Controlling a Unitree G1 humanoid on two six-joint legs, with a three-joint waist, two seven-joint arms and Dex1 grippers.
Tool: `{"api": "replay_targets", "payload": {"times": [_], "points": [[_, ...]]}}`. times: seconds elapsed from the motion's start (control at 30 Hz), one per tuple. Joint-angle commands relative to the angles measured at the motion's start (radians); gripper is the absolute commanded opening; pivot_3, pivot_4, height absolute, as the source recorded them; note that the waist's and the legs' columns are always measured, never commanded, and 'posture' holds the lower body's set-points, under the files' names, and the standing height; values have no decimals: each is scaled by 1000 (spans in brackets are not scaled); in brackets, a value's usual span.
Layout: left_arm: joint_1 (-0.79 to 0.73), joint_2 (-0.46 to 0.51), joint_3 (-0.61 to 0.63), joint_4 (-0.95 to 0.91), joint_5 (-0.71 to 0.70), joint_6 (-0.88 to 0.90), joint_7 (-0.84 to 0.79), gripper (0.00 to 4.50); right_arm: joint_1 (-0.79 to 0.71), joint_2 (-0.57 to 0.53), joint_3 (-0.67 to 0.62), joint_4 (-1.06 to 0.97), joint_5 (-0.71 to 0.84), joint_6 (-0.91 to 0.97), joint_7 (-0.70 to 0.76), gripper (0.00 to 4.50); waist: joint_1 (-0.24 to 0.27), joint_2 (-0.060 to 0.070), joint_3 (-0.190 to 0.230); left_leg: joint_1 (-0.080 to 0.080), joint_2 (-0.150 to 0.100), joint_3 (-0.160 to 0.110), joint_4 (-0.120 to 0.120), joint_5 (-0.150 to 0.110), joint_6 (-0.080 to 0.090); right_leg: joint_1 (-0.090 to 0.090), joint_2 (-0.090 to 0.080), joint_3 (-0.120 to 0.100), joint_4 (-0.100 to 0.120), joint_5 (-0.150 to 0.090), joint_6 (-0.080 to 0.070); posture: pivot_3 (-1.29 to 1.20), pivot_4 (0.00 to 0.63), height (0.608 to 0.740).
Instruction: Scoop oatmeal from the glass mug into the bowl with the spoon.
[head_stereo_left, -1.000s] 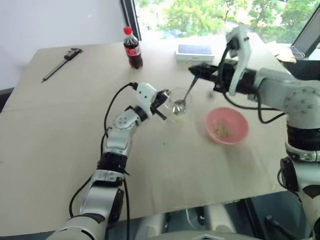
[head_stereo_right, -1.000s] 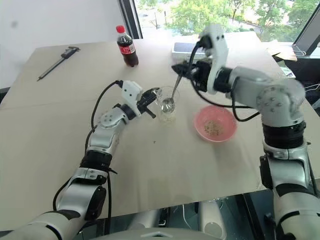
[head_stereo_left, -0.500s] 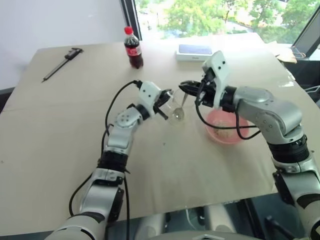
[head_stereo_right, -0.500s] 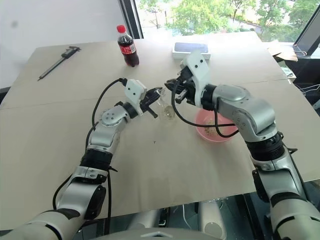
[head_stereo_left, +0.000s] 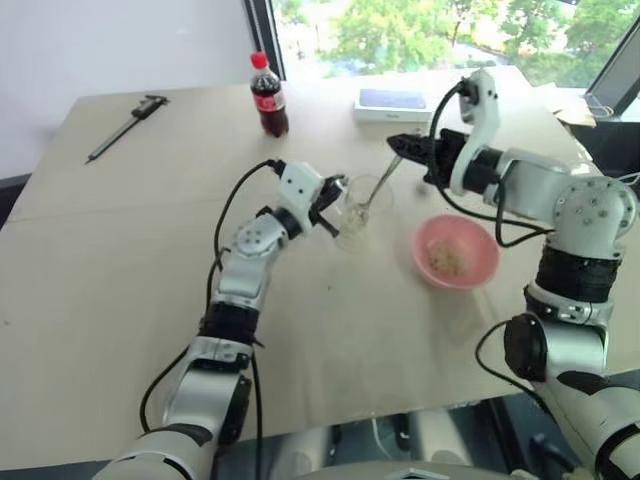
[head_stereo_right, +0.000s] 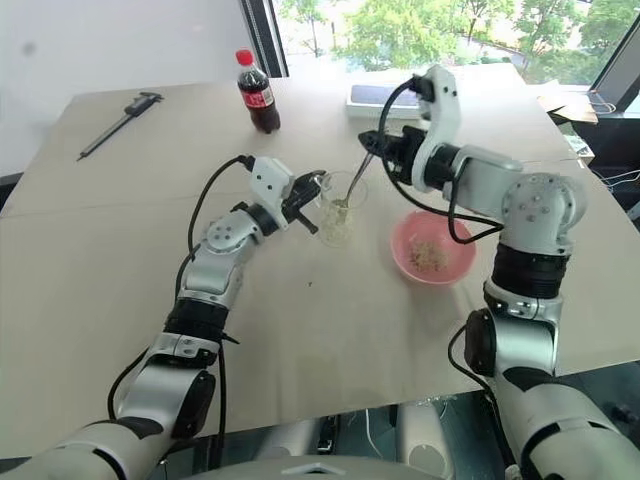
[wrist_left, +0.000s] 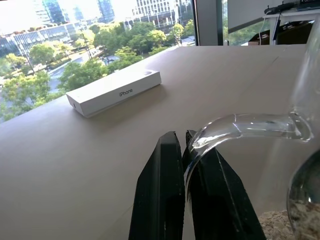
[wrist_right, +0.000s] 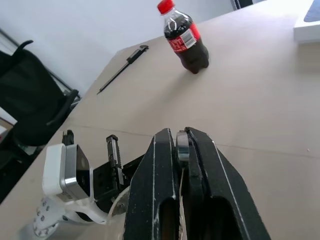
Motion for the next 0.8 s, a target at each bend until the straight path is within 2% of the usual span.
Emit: {"api": "replay_targets", "payload": {"times": [0.03,0.3,0.6,0.8], "points": [[-43,-28,1,7,0,-69,22,39,-40,-42,-74,0,36,21,-19,0,-1,0,0,0,0,0,0,0,0,0,0,0,0,0,0,0,150,740],[-90,-70,7,114,8,-148,41,39,-66,-90,-150,33,63,31,-63,0,-4,0,0,0,0,1,0,0,0,0,0,1,1,0,0,0,150,740],[-131,-95,9,211,6,-199,39,39,-36,-183,-59,-37,28,-33,39,0,-3,0,0,0,0,1,0,0,1,0,0,1,1,0,0,0,150,740],[-148,-103,10,247,8,-220,37,39,-44,-163,-111,-9,61,-14,-7,0,-3,0,0,0,0,1,0,0,1,0,0,1,1,0,0,0,150,740]]}}
